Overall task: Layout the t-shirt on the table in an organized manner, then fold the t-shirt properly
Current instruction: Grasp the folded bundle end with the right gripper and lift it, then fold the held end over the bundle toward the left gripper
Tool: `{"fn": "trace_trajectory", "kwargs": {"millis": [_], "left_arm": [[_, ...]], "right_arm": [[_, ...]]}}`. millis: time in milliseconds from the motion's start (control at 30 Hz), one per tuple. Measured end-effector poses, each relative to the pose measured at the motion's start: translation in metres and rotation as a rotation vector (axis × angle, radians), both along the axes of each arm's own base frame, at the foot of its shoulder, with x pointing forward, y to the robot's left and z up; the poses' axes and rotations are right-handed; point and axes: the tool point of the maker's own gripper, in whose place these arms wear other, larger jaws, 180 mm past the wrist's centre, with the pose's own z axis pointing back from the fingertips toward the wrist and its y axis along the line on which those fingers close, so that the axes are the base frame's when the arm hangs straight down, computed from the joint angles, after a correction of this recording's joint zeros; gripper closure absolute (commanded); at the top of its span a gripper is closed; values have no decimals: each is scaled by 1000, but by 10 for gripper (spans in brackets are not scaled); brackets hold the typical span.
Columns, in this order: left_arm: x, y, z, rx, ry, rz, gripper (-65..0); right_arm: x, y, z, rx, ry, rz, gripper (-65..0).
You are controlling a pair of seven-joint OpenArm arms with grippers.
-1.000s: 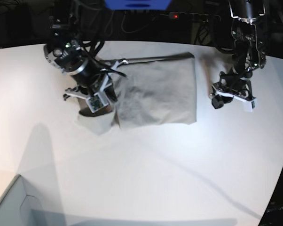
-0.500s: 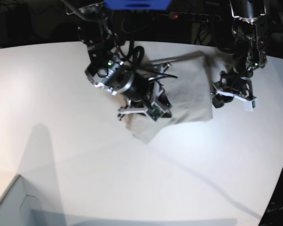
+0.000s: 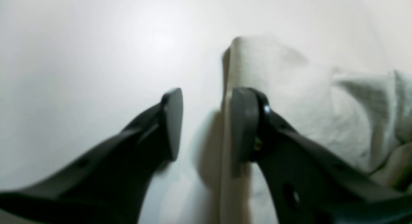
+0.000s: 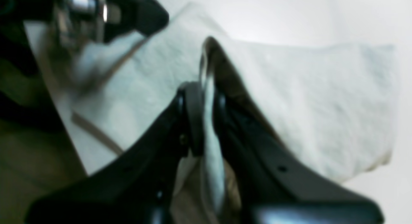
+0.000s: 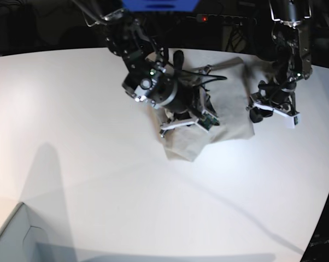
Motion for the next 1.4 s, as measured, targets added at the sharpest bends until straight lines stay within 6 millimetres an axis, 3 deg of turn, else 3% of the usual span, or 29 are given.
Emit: {"fn": "trace_trajectory", "kwargs": {"millis": [167,267,433,767,967,1100,1200,1333,1400], "left_arm": [[2,-12,-2,19,5,-33,-65],[12,-23,1,39,-3,-89,0],[19,-30,-2,21,-1,-103,-36],[20,-28,-4,15,2,-96,-39],[18,-7,-2,60,15,-102,-42],[17,5,0,85,20,-103,-137],[18,10,2,96,16,-100,-154],[18,6,3,88,9,-116,-154],[19,-6,7,69,-22,-188,-153]], "right_arm": [[-8,9,-1,-33,-19,44,0],[-12,18,1,-45,-35,86,0],[-22,42,9,-79,-101,185,0],[5,39,4,-137,-130,195,0],[12,39,-5,-163,-115,205,0],[14,40,-5,-169,-118,210,0],[20,39,-1,-170,-132,207,0],[4,52,-3,-173,-138,266,0],[-1,56,-10,-174,-120,280,0]]}}
